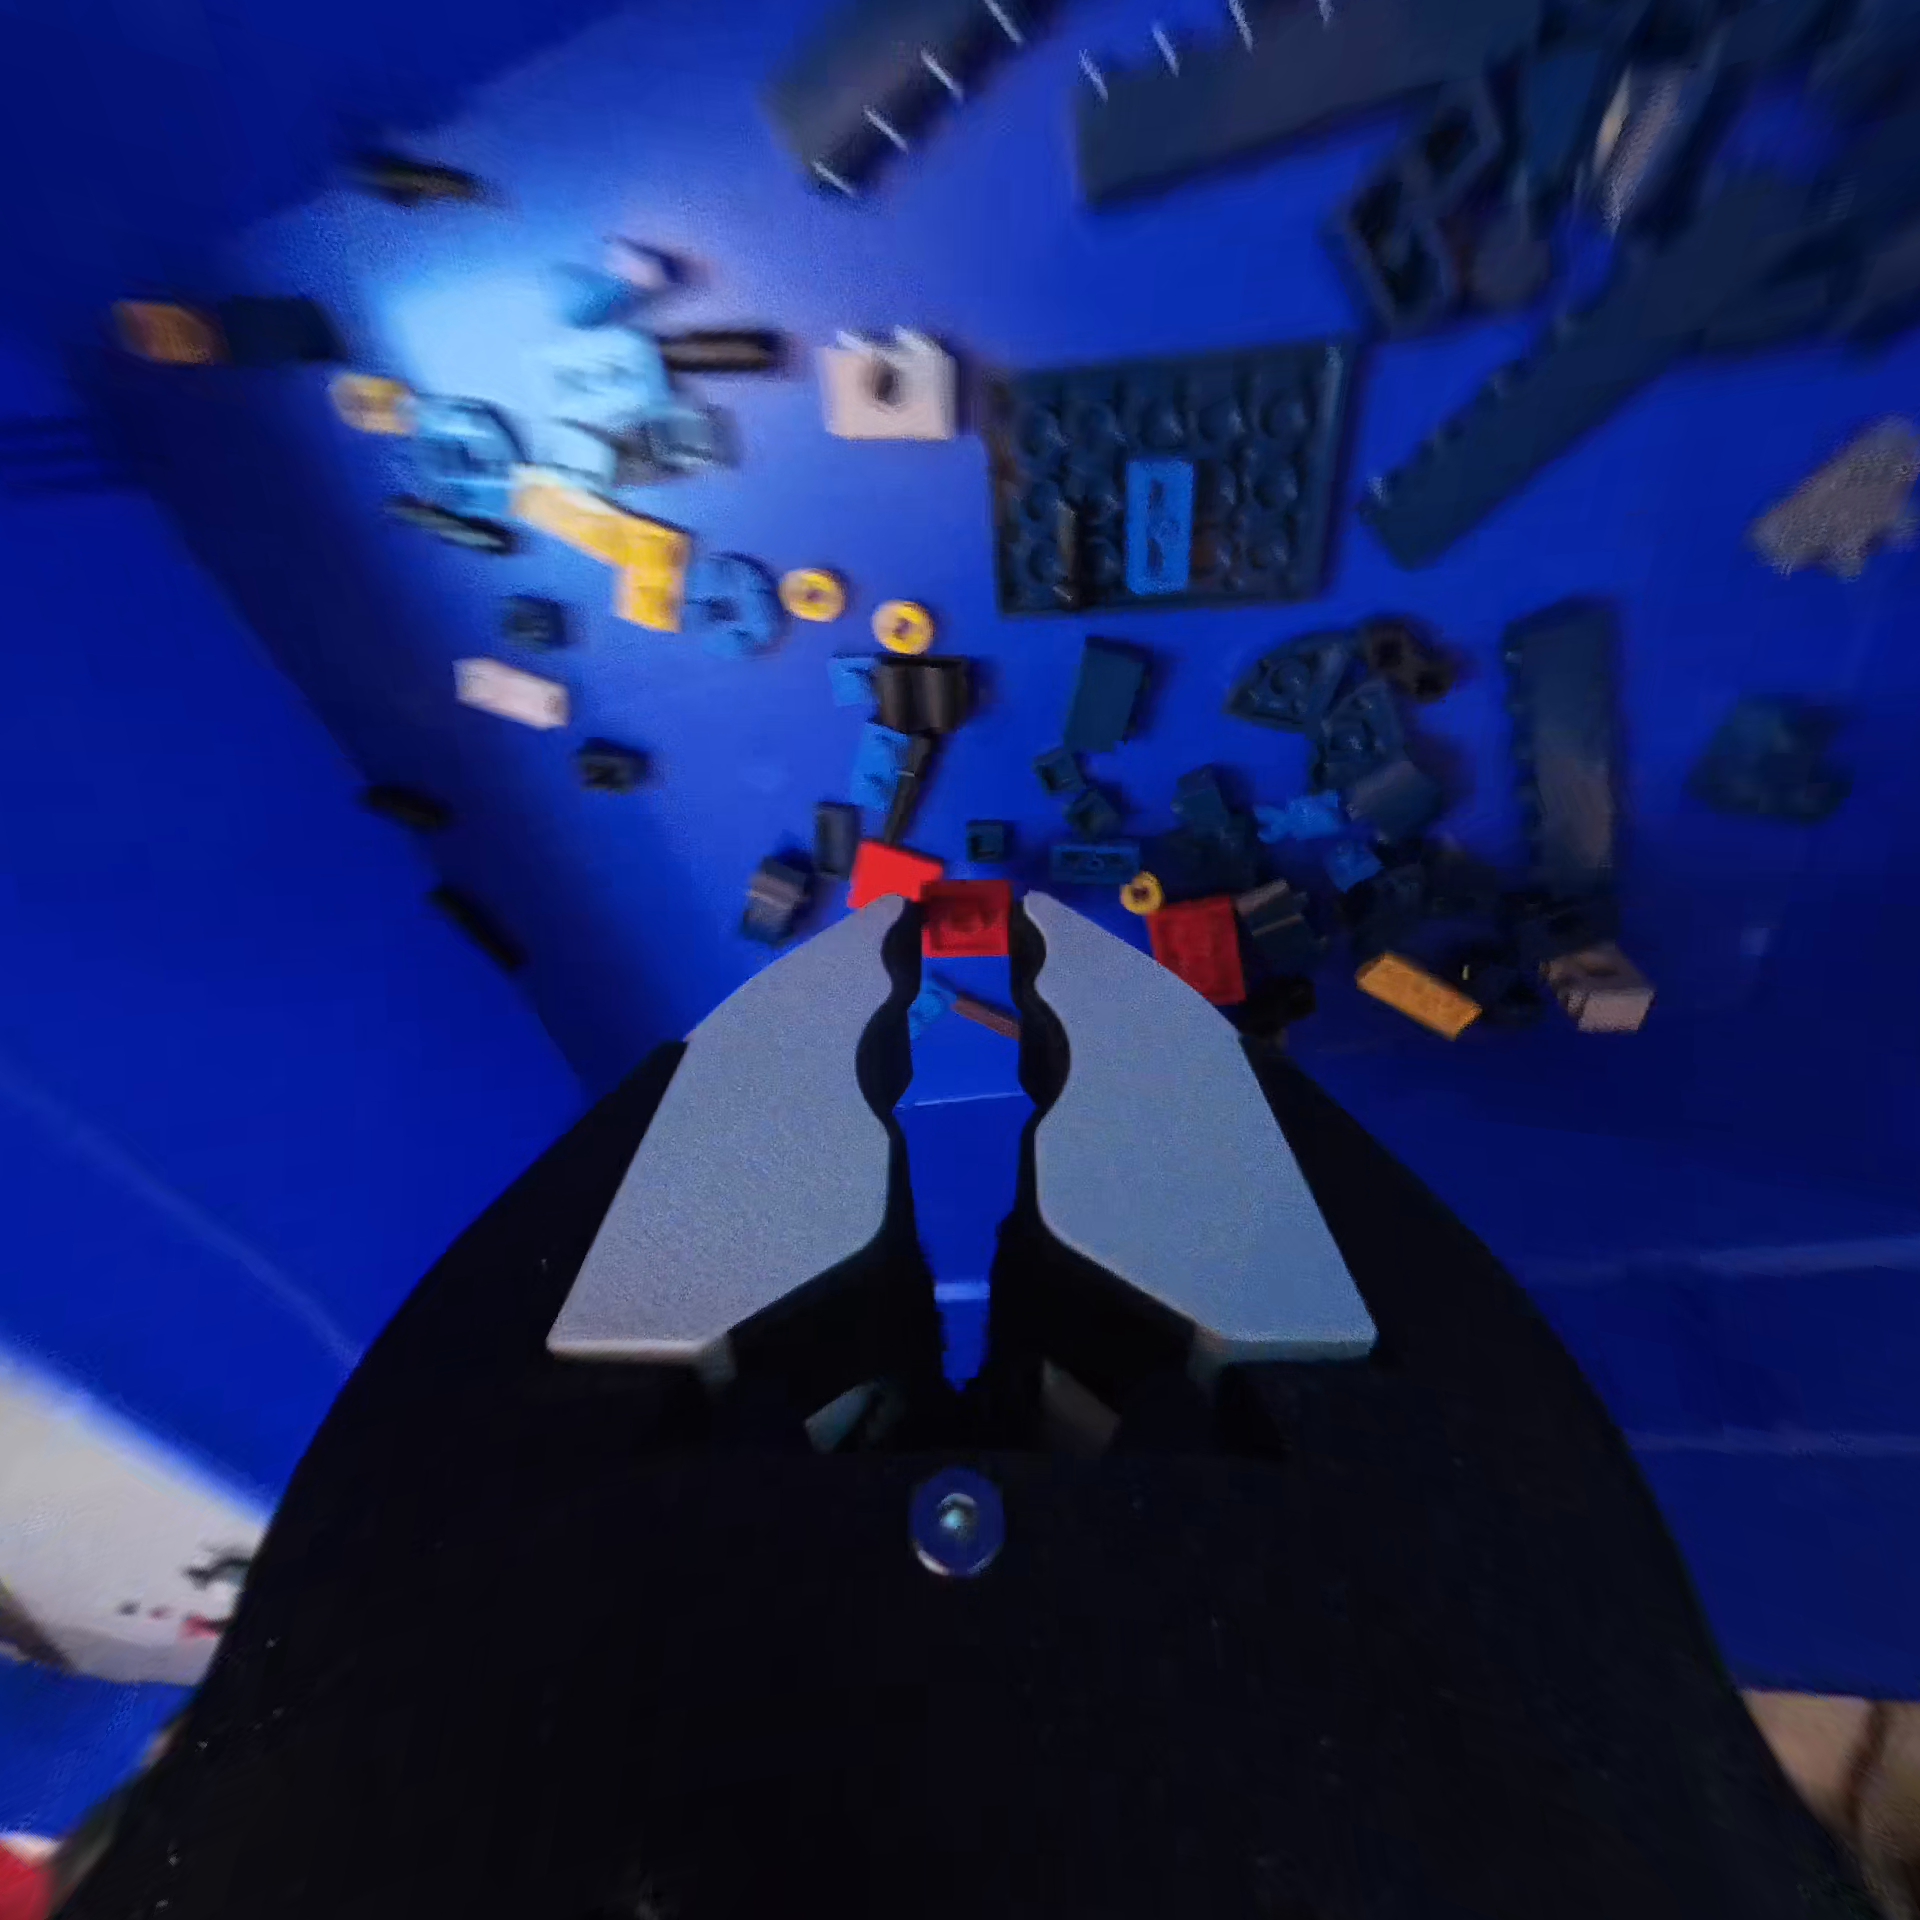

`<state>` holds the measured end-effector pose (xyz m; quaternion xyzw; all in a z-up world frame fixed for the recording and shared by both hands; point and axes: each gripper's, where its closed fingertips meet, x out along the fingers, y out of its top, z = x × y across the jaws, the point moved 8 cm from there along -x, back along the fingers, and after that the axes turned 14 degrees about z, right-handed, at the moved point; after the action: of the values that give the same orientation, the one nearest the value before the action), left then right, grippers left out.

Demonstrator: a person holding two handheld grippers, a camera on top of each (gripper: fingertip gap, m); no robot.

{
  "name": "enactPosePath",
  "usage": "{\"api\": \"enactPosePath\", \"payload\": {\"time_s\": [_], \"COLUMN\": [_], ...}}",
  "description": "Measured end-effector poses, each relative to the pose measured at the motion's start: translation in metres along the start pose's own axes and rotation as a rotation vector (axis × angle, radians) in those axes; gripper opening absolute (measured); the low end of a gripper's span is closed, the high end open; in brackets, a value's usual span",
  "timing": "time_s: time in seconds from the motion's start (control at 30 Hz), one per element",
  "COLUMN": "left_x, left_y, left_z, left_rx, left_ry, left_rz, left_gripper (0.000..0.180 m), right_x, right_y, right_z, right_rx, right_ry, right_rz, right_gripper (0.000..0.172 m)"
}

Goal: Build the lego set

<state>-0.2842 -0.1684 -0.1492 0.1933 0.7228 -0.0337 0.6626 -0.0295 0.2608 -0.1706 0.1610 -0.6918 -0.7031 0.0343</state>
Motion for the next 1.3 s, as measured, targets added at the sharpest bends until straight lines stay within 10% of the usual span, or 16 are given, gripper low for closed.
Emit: {"api": "enactPosePath", "payload": {"time_s": [0.1, 0.2, 0.3, 0.4, 0.57, 0.73, 1.13, 1.3], "left_x": [-0.047, -0.103, -0.127, -0.1, -0.053, -0.026, -0.007, -0.005], "left_y": [0.022, 0.068, 0.113, 0.159, 0.228, 0.254, 0.27, 0.268], "left_z": [-0.003, 0.033, 0.086, 0.118, 0.156, 0.172, 0.174, 0.145], "left_rx": [-0.203, -0.388, -0.545, -0.751, -0.913, -0.906, -0.847, -0.697], "left_ry": [0.267, 0.262, -0.115, -0.673, -1.222, -1.303, -1.299, -0.93], "left_rz": [0.376, 1.165, 1.924, 2.168, 2.036, 1.818, 1.63, 1.564], "left_gripper": [0.016, 0.015, 0.015, 0.015, 0.015, 0.015, 0.015, 0.031], "right_x": [0.0, 0.001, -0.002, -0.012, -0.034, -0.053, -0.052, -0.051], "right_y": [0.004, 0.011, 0.028, 0.048, 0.078, 0.094, 0.087, 0.082], "right_z": [-0.004, -0.014, -0.034, -0.062, -0.113, -0.131, -0.137, -0.109], "right_rx": [-0.004, -0.002, -0.005, -0.072, -0.238, -0.237, -0.388, -0.318], "right_ry": [0.027, 0.118, 0.293, 0.47, 0.677, 0.843, 0.85, 0.764], "right_rz": [0.034, 0.112, 0.273, 0.471, 0.692, 0.704, 0.581, 0.593], "right_gripper": [0.025, 0.026, 0.028, 0.032, 0.038, 0.035, 0.016, 0.016]}}
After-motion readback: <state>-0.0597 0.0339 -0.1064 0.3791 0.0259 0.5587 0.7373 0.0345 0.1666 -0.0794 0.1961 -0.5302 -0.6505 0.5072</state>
